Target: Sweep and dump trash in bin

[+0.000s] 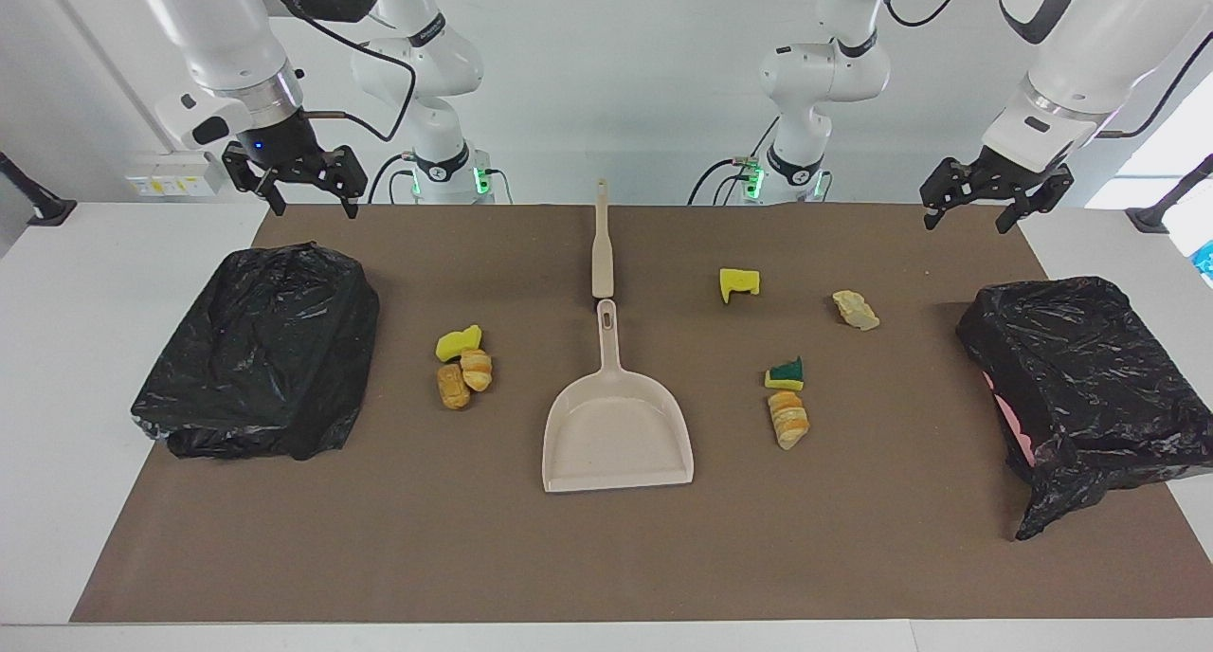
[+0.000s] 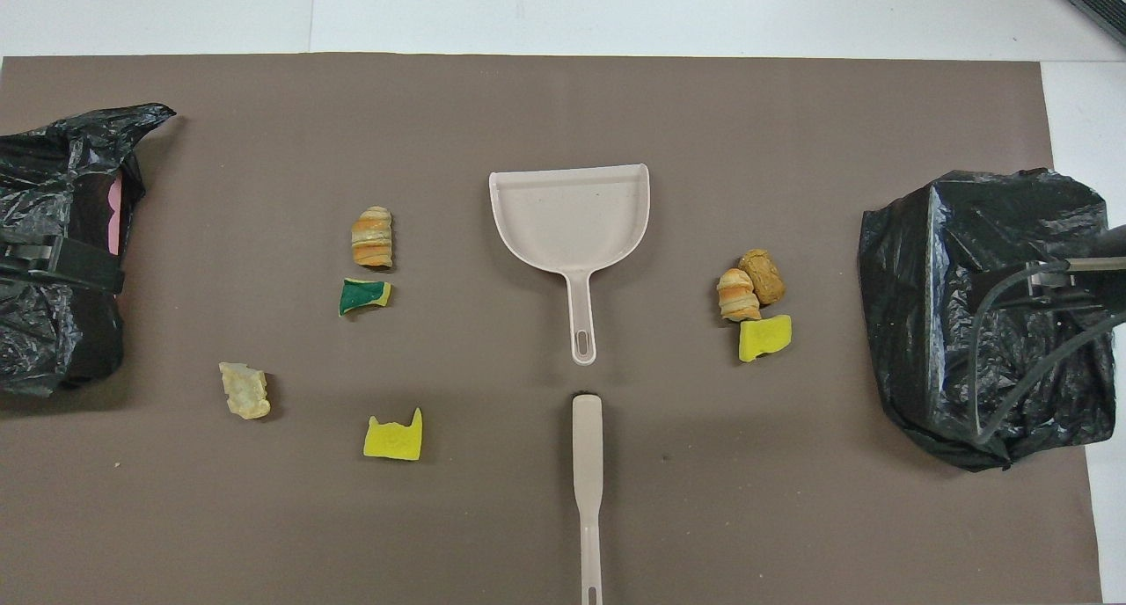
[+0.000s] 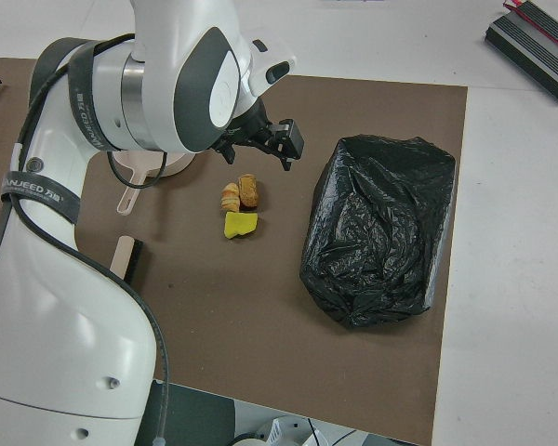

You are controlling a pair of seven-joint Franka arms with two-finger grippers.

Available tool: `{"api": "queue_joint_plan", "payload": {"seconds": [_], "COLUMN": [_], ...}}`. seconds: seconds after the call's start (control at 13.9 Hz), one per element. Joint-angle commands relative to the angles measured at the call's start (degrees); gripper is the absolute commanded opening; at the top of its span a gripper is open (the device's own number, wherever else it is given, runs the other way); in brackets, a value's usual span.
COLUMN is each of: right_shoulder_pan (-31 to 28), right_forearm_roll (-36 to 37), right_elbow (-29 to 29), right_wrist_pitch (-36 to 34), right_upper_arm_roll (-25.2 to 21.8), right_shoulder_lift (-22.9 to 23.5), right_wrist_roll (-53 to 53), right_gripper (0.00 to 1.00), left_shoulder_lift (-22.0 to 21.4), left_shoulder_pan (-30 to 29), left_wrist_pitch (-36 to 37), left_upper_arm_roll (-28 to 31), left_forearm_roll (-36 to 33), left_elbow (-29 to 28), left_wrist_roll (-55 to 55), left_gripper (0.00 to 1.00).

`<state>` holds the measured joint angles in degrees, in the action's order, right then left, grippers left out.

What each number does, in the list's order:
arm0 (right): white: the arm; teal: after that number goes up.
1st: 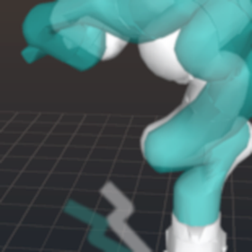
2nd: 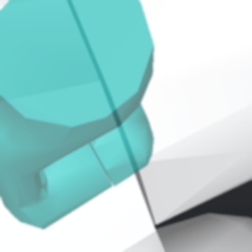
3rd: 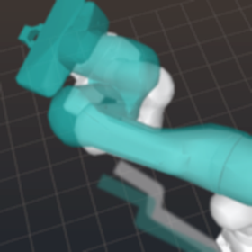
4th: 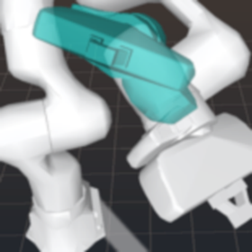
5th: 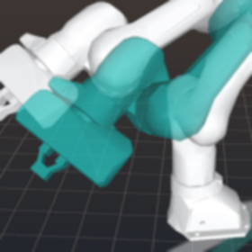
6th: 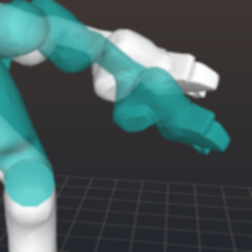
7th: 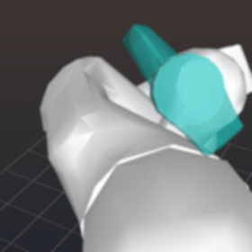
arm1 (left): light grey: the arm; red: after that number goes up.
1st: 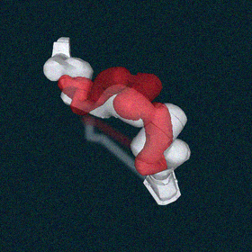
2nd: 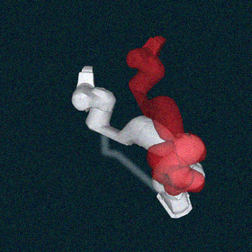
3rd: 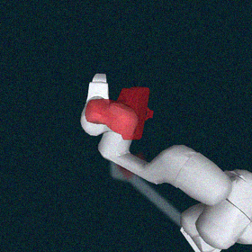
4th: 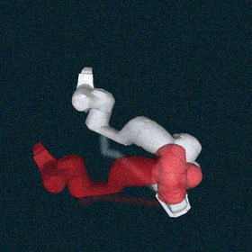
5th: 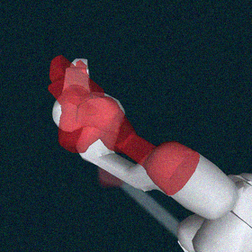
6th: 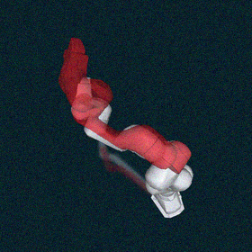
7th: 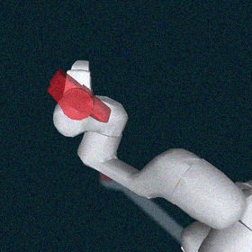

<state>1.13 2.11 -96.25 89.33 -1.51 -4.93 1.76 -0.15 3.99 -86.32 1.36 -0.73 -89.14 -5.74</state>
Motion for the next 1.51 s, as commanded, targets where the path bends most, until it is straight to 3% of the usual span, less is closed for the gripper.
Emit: {"api": "queue_joint_plan", "payload": {"seconds": [0.0,1.43], "right_shoulder_pan": [-0.9,-0.6], "right_forearm_roll": [-1.6,-1.6], "right_elbow": [-1.3,-1.5], "right_wrist_pitch": [0.8,2.3], "right_upper_arm_roll": [0.3,0.4], "right_shoulder_lift": [-0.9,-0.9], "right_wrist_roll": [-2.5,-6.1], "right_gripper": [1.0,1.0], "left_shoulder_lift": [-1.0,-1.0], "left_shoulder_pan": [-0.2,-0.4], "left_wrist_pitch": [0.8,0.2], "left_upper_arm_roll": [0.0,0.0], "left_forearm_roll": [0.4,0.5], "left_elbow": [-0.8,-1.0], "left_wrist_roll": [-1.1,-0.9], "left_gripper": [1.0,1.0]}}
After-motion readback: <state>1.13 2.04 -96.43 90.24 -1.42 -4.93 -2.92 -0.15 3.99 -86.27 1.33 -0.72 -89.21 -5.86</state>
